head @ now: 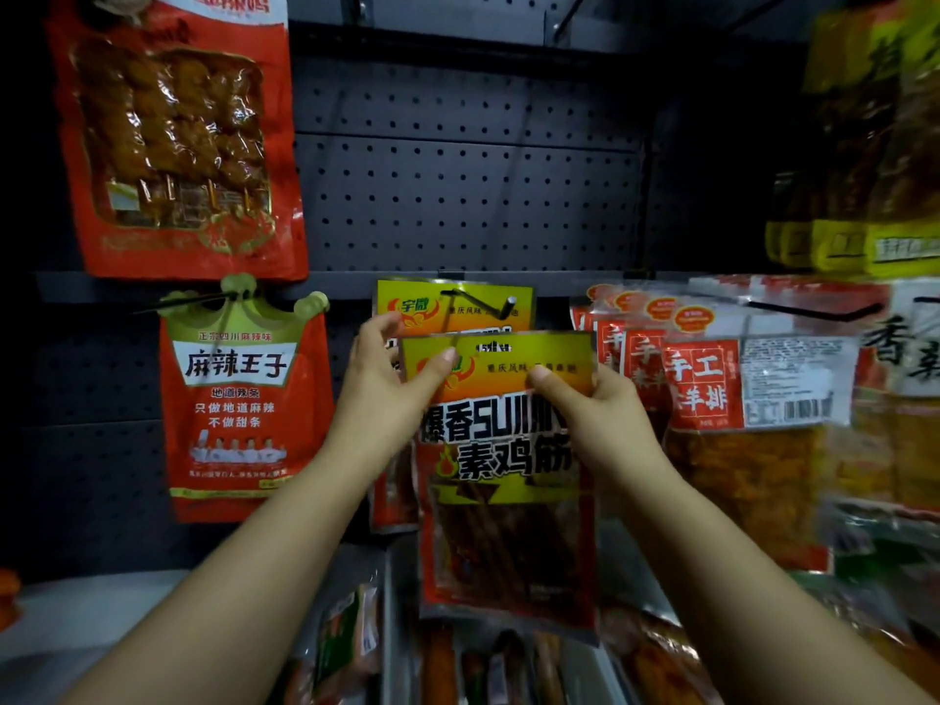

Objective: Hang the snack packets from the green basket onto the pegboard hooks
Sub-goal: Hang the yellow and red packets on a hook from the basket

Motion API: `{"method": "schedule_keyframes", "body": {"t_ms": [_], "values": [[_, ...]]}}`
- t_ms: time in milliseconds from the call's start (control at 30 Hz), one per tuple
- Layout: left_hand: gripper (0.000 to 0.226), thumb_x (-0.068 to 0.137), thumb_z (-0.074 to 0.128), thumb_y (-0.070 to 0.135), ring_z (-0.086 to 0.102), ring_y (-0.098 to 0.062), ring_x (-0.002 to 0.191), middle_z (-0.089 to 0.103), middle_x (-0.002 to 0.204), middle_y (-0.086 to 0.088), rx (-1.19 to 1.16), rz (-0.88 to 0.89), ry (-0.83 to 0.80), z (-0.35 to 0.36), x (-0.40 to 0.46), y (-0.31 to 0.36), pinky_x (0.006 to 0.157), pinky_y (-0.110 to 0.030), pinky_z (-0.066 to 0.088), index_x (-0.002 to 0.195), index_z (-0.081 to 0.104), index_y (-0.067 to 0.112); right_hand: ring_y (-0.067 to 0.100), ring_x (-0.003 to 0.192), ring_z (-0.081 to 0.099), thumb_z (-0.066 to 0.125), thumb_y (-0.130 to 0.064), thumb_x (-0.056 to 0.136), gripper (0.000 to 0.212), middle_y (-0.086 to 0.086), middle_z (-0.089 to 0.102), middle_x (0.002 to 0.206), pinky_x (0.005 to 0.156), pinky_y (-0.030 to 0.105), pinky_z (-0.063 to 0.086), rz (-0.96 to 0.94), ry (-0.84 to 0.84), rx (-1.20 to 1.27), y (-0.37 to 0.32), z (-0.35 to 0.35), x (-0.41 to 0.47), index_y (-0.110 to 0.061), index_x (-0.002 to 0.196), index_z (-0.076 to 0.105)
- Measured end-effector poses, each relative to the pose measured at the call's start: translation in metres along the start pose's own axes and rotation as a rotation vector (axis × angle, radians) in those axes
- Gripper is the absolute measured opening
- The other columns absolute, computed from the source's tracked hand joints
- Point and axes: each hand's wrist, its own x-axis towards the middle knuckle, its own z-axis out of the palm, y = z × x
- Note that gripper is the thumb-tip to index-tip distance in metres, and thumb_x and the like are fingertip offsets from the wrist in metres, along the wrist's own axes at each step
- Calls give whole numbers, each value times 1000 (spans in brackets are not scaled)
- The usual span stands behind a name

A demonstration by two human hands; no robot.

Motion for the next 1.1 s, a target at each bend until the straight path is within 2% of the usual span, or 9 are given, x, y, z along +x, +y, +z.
{"method": "schedule_keyframes", "body": {"t_ms": [67,167,267,367,533,667,800,1000,1100], "values": [[62,78,71,36,51,-16,124,53,136,-3,-125,-80,-65,-3,-12,3,106,-42,40,131,42,21,21,84,73,64,-24,88,10,7,76,91,81,43,57,41,-45,74,-4,-3,-8,-16,94,66],[36,71,73,36,70,-11,93,74,100,4,-288,-98,-117,-9,-33,12,90,-42,53,104,64,25,28,86,73,66,-26,86,12,10,76,91,87,53,54,55,-89,108,-7,-12,-18,-16,92,67],[18,67,69,41,71,-6,79,75,85,14,-298,24,-86,-13,-54,24,69,-24,54,85,71,40,26,83,73,67,-42,76,16,7,76,87,81,48,57,-27,-89,123,-14,-20,-30,-26,78,71],[18,73,68,36,70,-1,82,73,88,19,-325,160,-83,-18,-68,36,66,-10,50,87,69,46,24,77,73,66,-50,69,20,4,75,79,74,44,58,-160,-94,105,-26,-26,-42,-31,69,71],[8,80,66,37,71,-9,81,75,85,10,-452,222,-39,-23,-68,60,69,-18,53,84,73,36,16,65,71,64,-42,72,19,0,73,68,58,30,58,-318,-84,129,-55,-26,-50,-25,68,71],[14,84,61,35,71,-12,80,75,84,7,-510,279,-6,-29,-59,77,69,-23,54,85,73,28,23,62,65,63,-41,73,26,4,67,64,60,39,55,-377,-45,107,-74,-22,-44,-17,66,63],[16,81,59,37,71,-15,84,74,86,5,-504,251,16,-32,-52,77,72,-28,55,86,72,29,13,60,68,63,-36,77,20,-2,70,62,55,25,55,-362,-69,132,-74,-16,-37,-22,63,67],[12,84,62,34,71,-11,78,75,82,6,-482,161,-2,-30,-53,58,65,-22,54,82,73,29,12,62,71,63,-26,86,24,-2,73,65,55,21,54,-302,-71,118,-55,-11,-30,-25,63,70],[9,79,66,39,70,-5,74,75,80,11,-425,150,11,-29,-50,47,64,-17,52,79,73,34,13,62,71,65,-32,81,20,0,73,65,54,23,54,-271,-50,82,-47,-10,-29,-18,68,69]]}}
